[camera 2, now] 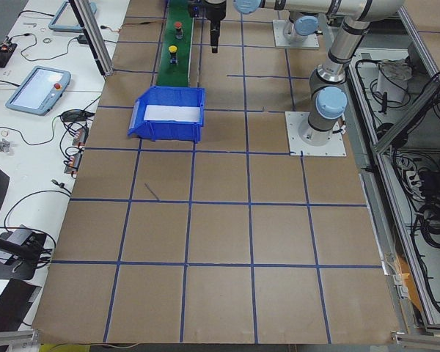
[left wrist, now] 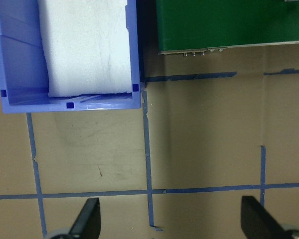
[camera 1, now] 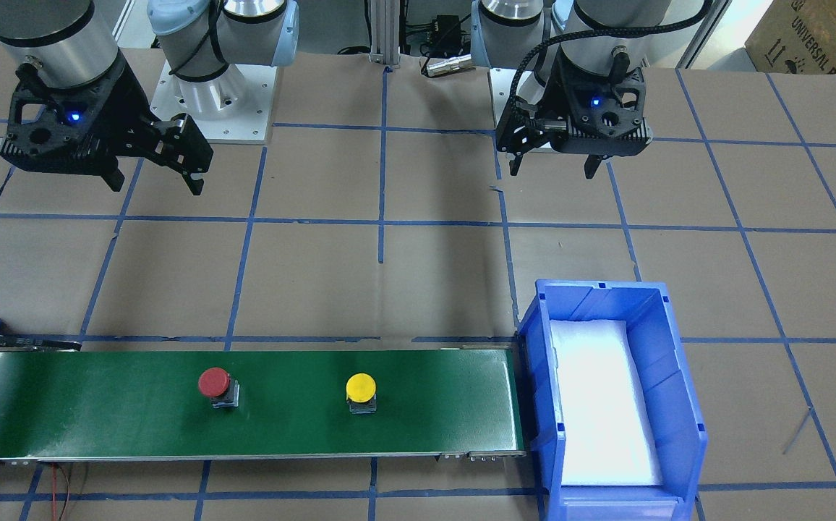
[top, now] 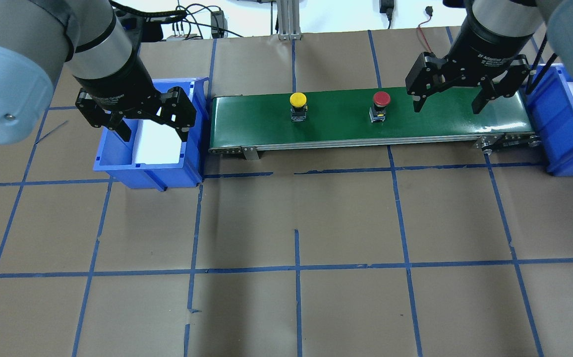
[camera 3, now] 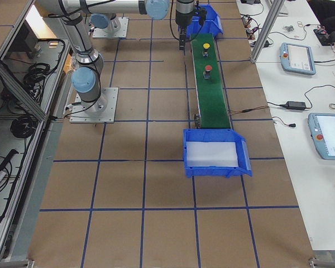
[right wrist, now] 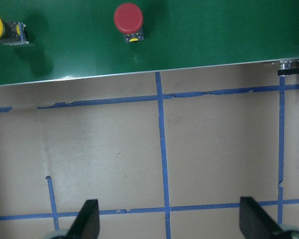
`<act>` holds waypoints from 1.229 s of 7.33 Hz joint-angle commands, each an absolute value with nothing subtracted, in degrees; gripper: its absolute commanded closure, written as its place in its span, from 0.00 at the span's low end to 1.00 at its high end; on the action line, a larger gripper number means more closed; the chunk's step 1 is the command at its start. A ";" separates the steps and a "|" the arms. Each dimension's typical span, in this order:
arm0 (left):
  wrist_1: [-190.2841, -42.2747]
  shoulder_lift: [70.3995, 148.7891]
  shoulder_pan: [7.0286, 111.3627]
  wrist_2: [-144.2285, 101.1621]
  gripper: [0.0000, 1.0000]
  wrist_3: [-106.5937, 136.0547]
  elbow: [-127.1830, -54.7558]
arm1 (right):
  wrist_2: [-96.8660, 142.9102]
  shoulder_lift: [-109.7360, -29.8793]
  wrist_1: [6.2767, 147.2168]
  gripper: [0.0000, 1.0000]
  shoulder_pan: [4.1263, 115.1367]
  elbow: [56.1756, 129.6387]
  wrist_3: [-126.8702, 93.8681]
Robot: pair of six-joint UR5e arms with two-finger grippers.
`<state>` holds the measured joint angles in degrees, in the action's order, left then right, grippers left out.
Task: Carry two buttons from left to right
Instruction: 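Lower the right gripper onto the red button on the conveyor and grasp it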
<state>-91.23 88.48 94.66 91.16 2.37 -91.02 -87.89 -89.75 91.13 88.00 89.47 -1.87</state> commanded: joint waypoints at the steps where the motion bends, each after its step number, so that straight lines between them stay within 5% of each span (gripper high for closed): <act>1: -91.23 88.42 94.66 91.14 0.00 2.37 -91.14 | -87.89 -89.82 98.24 0.00 87.98 91.66 -2.02; 9: -91.23 88.42 94.66 91.23 0.00 2.37 -91.05 | -88.25 -90.00 93.08 0.00 87.98 90.70 -1.93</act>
<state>-91.23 88.44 94.66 91.20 2.37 -91.06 -88.66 -90.07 93.22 87.98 90.56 -1.96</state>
